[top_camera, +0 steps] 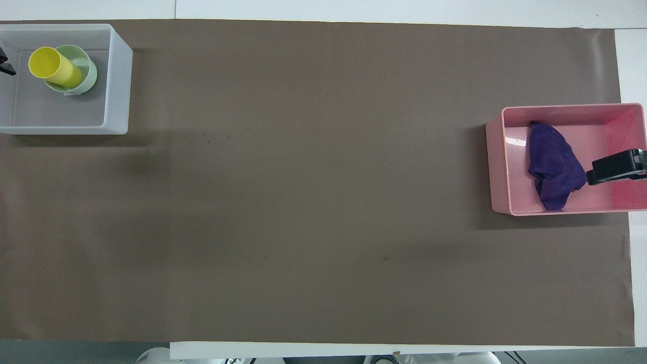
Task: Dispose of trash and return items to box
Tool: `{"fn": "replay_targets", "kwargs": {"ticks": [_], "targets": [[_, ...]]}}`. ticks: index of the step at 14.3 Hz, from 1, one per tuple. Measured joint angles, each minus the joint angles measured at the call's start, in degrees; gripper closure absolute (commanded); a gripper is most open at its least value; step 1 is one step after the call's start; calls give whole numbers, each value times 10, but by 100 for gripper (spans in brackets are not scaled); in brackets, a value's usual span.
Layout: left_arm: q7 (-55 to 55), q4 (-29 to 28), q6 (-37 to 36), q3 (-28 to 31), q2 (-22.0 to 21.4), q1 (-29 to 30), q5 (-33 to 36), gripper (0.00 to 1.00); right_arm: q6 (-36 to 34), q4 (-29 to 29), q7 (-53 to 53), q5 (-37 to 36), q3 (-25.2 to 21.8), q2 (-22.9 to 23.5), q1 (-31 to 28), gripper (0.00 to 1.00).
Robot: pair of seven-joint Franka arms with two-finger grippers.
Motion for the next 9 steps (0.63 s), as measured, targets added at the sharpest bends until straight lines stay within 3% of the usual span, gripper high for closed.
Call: {"fn": "replay_targets", "kwargs": {"ticks": [5, 7, 9], "targets": [[96, -198, -32, -2, -184, -50, 0, 0, 0, 0, 0, 0, 0, 0, 0, 0], [133, -215, -38, -3, -213, -72, 0, 0, 1, 0, 0, 0, 0, 0, 0, 0], [169, -199, -37, -3, -207, -84, -2, 0, 1, 0, 0, 0, 0, 0, 0, 0]]}}
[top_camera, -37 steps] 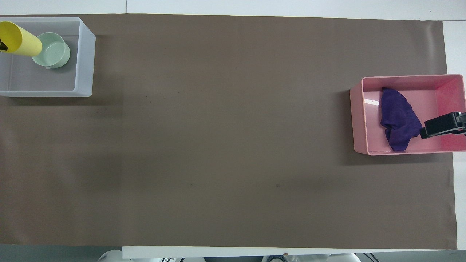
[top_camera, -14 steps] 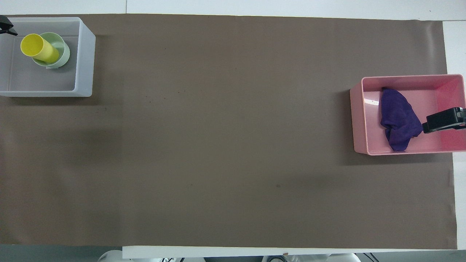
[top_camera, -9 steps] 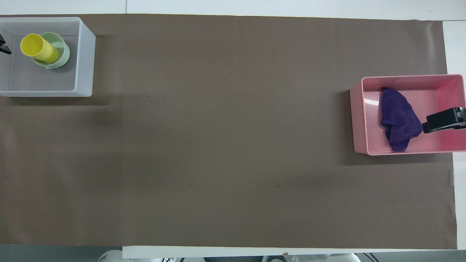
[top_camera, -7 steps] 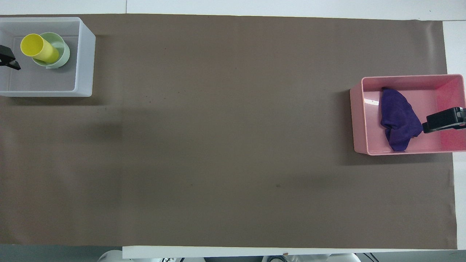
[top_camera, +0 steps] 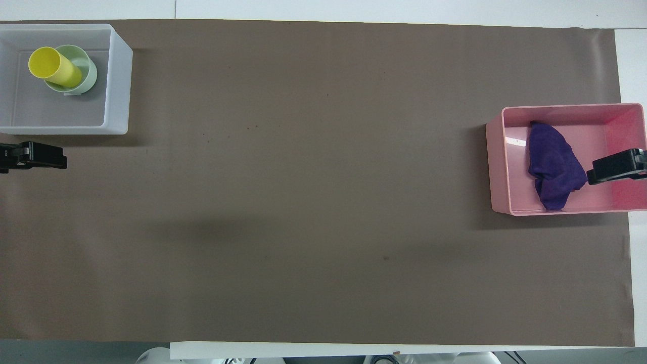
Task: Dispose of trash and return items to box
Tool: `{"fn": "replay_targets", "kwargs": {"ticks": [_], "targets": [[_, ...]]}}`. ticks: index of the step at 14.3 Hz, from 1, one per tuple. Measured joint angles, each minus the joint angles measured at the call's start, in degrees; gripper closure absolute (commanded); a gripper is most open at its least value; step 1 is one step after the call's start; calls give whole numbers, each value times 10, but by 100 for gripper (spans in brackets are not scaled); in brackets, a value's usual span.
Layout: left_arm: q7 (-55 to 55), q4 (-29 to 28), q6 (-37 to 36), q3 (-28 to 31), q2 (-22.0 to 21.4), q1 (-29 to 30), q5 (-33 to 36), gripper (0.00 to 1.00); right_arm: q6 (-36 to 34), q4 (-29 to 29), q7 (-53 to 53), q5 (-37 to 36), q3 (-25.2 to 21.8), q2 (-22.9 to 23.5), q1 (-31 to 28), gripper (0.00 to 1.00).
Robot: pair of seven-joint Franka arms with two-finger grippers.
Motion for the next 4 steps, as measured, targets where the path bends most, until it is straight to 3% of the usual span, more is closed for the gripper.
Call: {"fn": "replay_targets", "kwargs": {"ticks": [4], "targets": [[21, 117, -43, 2, 82, -1, 0, 0, 0, 0, 0, 0, -1, 0, -1, 0]]}}
